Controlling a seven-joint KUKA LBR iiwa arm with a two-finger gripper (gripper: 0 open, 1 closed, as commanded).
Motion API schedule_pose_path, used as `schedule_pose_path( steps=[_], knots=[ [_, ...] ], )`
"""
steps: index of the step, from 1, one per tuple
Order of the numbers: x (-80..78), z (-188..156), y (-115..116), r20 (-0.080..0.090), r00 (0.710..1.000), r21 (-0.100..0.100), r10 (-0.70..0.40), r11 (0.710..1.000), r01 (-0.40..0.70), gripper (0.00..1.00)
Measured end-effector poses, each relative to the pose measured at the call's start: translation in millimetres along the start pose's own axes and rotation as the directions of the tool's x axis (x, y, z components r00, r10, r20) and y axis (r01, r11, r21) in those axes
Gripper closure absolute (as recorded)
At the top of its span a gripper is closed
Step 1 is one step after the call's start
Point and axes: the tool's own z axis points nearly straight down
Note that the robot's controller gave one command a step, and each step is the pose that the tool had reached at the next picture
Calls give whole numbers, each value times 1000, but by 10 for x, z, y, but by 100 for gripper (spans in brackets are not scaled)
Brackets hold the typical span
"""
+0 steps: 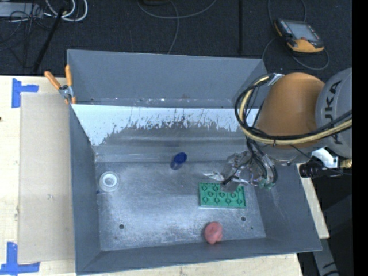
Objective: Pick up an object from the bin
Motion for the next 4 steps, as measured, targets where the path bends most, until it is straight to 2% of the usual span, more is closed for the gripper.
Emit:
schedule_pose_path(
  steps=[1,2,3,4],
  knots=[
    [68,-991,95,-2,900,0,-436,900,436,100],
    [335,78,138,-17,948,-1,-317,948,317,100],
    [154,-1007,104,3,951,1,-310,951,310,100],
    [-76,-292,74,-13,944,0,-329,944,329,100]
  ],
)
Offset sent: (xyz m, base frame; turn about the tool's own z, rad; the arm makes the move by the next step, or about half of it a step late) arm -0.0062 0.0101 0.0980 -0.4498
